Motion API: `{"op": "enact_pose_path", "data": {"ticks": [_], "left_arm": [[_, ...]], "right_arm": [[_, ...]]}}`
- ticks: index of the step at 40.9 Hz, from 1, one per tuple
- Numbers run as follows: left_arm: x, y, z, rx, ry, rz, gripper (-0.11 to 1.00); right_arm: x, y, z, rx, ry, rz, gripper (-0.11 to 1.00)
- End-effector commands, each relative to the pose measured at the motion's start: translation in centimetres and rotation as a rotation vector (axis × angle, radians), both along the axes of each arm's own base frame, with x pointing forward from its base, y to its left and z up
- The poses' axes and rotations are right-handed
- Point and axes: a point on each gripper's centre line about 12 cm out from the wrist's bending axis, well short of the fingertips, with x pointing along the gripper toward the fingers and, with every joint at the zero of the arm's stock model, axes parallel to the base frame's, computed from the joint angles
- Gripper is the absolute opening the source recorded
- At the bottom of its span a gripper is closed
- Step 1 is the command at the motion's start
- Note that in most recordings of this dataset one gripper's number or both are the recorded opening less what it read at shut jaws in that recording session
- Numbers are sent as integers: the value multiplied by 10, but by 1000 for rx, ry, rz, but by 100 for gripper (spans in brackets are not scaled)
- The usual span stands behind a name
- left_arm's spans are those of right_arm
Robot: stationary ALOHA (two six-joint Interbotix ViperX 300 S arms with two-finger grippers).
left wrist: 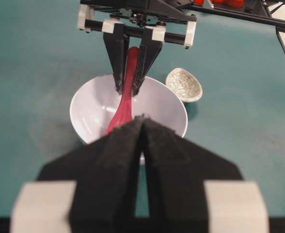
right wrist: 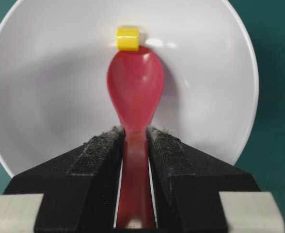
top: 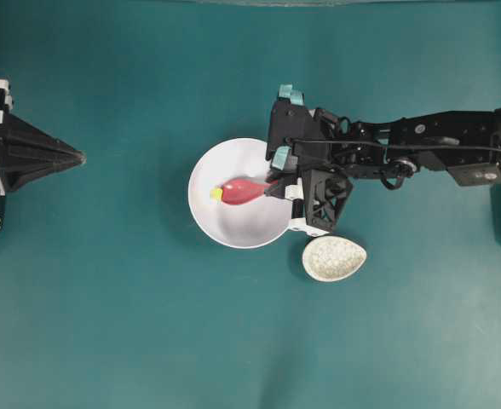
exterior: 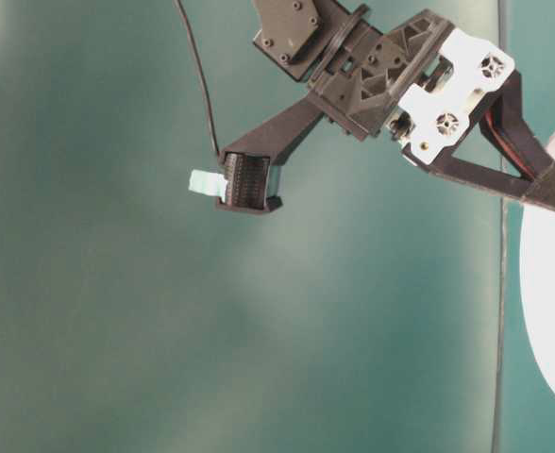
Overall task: Scoop the yellow hexagonal prism block from the bowl with a spoon using the right arm.
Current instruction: 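Push the spoon under the yellow block along the bowl bottom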
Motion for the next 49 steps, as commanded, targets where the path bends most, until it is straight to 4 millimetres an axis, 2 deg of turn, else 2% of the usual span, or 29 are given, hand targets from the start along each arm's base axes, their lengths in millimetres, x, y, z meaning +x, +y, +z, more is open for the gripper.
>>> {"op": "enact_pose_path", "data": {"ticks": [1,31,49], "left_arm": [[1,1,5,1,-15,3,-1],[1,1,5,1,-17,3,-1],[1,1,6,1,-18,3,-1]], "right_arm": [[6,1,12,0,-40,-2,25],[7,2,2,24,-13,-19,25],[15,4,0,31,1,-12,25]]}}
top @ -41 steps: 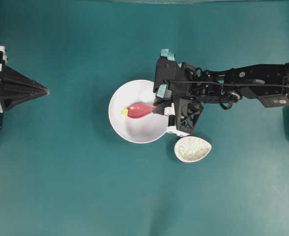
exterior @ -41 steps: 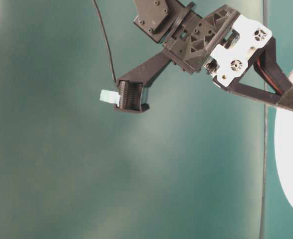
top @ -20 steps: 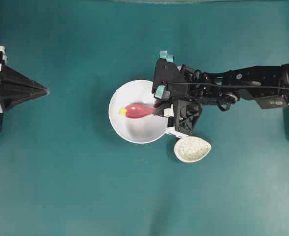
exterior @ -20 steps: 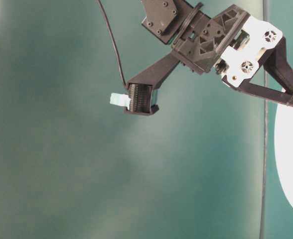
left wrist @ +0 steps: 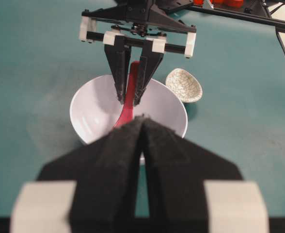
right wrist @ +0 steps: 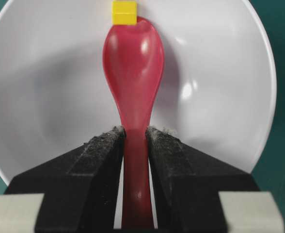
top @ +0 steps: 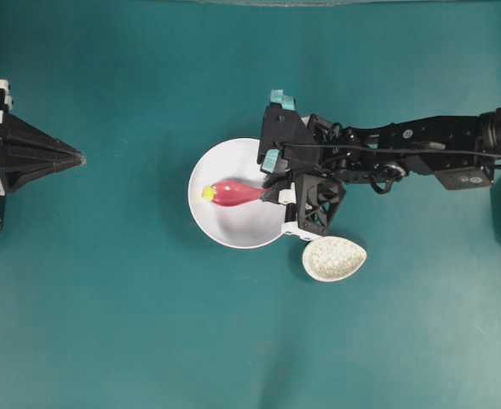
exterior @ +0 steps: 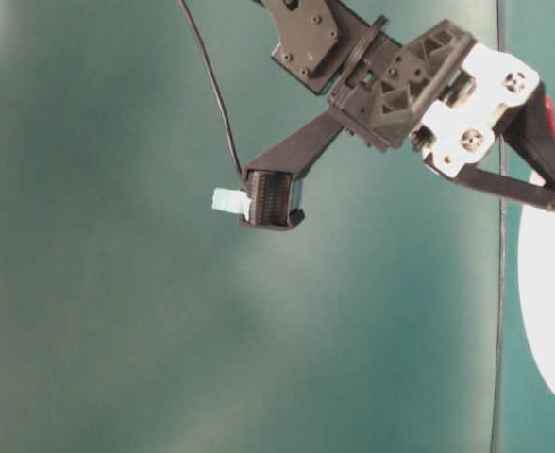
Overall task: Scoop the yellow hexagonal prism block from the bowl with a spoon using the right arm.
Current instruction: 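Push the spoon under the yellow block along the bowl bottom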
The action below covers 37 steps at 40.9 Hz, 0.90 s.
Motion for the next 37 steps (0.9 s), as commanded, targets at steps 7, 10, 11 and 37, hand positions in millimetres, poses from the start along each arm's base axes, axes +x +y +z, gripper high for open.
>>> {"op": "enact_pose_path", "data": {"ticks": [7,10,11,37], "left_arm": [[1,0,6,1,-17,1,-1],[1,0,6,1,-17,1,-1],[1,0,6,1,-18,1,-1],[1,0,6,1,-17,1,-1]], "right_arm": [[9,1,12,6,-18,4,25],[9,1,11,5,-17,5,25],[9,1,11,7,-17,4,25],[9,1,11,6,-18,4,25]]}}
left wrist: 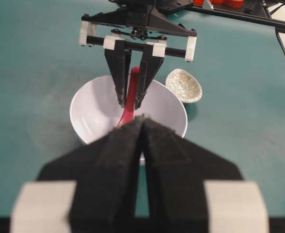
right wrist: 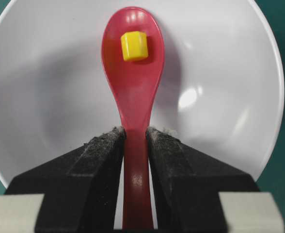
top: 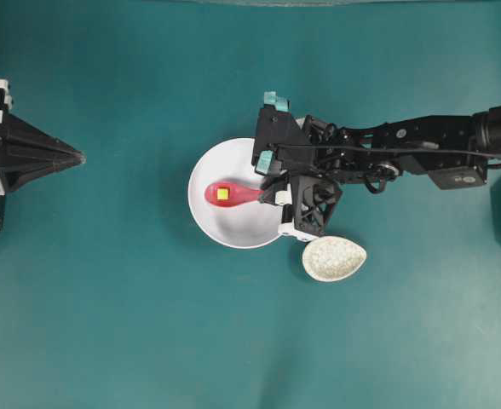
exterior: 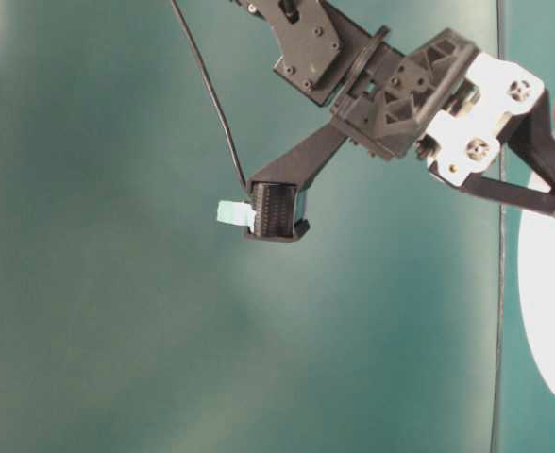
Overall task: Scoop the yellow hexagonal prism block from the bowl with a spoon using the right arm.
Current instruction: 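Push the spoon under the yellow block along the bowl bottom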
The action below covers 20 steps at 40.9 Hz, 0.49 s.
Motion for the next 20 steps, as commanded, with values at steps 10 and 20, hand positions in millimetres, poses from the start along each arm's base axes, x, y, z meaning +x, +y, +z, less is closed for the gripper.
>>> {"op": "enact_pose_path", "data": {"ticks": [10,20], "left_arm": [[2,1,6,2,-17,3,-1],[2,1,6,1,-17,3,-1]], "right_arm": [[6,0,15,1,-43,-3,25],[4,0,32,-5,-86,-1,25]]}}
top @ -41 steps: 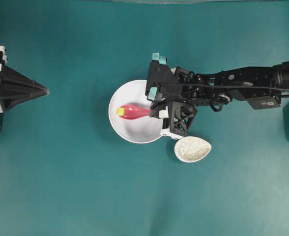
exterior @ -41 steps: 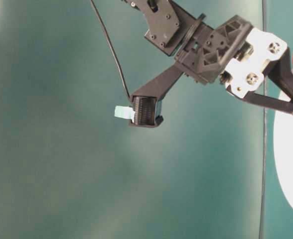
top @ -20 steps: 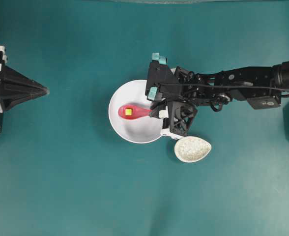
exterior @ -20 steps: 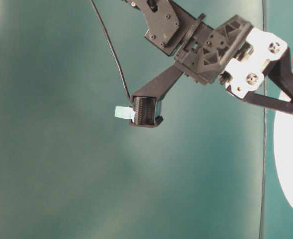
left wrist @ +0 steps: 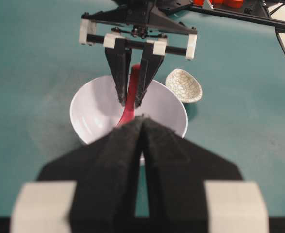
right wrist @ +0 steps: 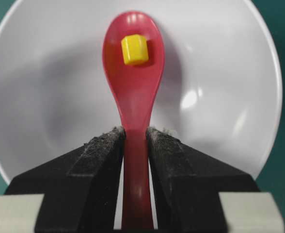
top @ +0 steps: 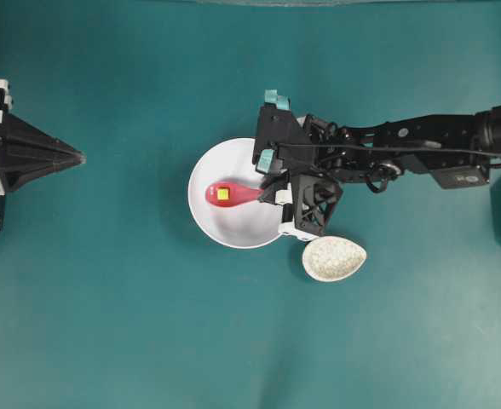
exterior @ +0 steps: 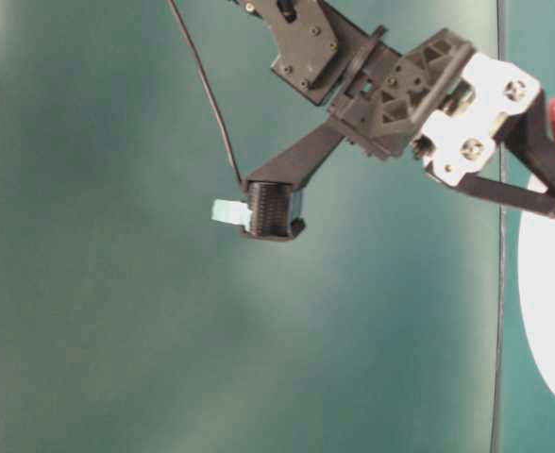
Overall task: Scoop the yellow hexagonal prism block from the bowl with a spoon using the right arm.
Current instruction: 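Lift the spoon carrying the yellow block up out of the bowl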
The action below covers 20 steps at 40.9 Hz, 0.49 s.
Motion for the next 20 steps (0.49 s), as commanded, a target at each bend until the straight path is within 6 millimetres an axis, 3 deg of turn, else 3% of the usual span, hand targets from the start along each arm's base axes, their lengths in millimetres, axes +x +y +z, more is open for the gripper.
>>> {"op": "enact_pose_path", "data": {"ticks": [1,20], "left_arm": [[2,1,6,1,-15,3,-1],[2,1,6,2,-17,3,-1]], "right_arm": [[4,1,26,-6,-70,2,25],[-3,-1,57,-13,-135,1,25]]}}
